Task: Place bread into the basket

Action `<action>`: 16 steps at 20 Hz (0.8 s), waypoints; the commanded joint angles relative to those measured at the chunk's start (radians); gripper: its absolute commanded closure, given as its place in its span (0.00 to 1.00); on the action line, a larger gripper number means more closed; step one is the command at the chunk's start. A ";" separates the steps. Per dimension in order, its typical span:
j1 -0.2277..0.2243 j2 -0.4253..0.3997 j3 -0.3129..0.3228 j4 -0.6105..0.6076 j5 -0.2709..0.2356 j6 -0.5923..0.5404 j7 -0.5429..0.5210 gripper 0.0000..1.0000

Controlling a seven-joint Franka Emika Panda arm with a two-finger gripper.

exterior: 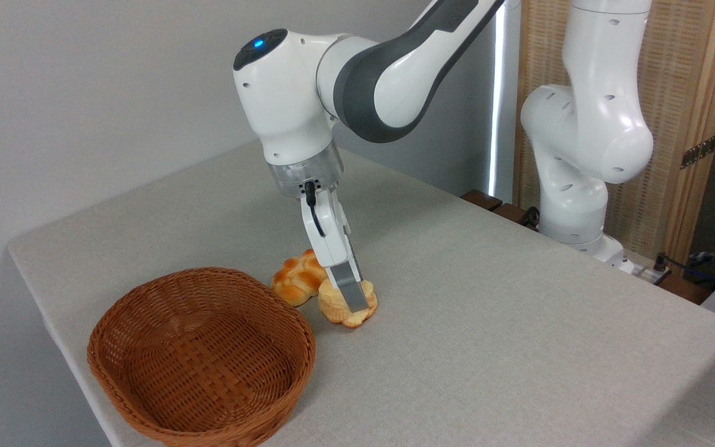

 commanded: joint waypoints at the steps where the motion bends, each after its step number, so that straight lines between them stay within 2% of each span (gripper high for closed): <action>1: -0.005 -0.011 0.011 -0.002 0.020 0.002 -0.005 0.52; 11: -0.005 -0.051 0.018 0.008 0.017 -0.056 -0.014 0.52; 16: 0.001 -0.074 0.019 0.076 0.004 -0.101 -0.011 0.51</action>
